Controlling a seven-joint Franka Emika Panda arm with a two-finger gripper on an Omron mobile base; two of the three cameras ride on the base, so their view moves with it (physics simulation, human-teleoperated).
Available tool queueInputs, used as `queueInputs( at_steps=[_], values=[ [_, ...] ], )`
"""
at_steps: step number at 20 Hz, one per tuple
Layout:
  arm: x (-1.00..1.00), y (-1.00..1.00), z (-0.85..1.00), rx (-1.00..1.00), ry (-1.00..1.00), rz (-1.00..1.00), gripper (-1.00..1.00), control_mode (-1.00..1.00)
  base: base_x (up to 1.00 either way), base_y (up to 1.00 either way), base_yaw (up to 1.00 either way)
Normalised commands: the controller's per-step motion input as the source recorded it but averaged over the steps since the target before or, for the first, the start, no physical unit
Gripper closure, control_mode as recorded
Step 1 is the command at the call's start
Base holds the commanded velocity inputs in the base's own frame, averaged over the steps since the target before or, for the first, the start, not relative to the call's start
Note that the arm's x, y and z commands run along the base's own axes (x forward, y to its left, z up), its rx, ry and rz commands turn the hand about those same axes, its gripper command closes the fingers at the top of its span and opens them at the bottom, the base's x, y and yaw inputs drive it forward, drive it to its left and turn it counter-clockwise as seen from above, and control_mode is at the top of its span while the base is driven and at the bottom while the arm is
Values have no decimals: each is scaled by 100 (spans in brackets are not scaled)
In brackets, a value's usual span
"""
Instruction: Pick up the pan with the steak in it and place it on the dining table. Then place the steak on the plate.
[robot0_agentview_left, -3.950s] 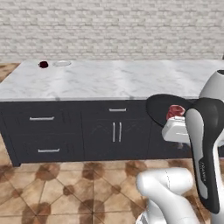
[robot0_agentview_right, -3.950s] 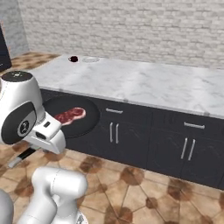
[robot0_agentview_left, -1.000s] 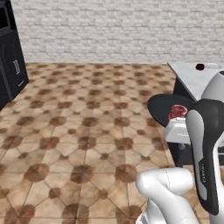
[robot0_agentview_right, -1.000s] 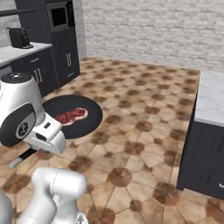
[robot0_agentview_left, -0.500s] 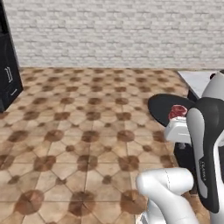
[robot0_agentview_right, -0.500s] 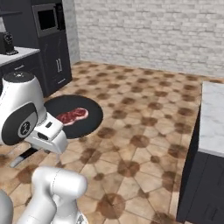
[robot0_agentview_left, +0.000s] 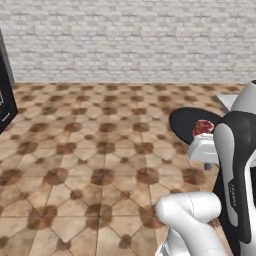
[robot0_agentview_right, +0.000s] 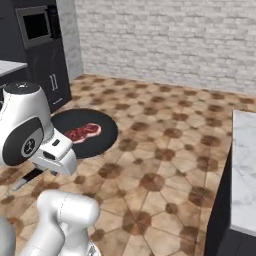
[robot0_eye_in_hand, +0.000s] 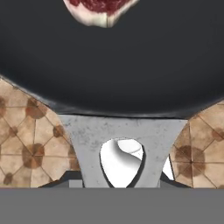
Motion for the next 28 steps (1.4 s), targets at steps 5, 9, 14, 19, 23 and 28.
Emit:
queueInputs(
  at_steps=[5,9,14,19,23,28],
  values=[
    [0,0,0,0,0,0,100,100,100,13,-2],
    [0,0,0,0,0,0,100,100,100,13,-2],
    [0,0,0,0,0,0,100,100,100,13,-2],
    [0,0,0,0,0,0,100,100,100,14,-2],
    [0,0,0,0,0,0,100,100,100,14,-2],
    [0,0,0,0,0,0,100,100,100,14,-2]
  ],
)
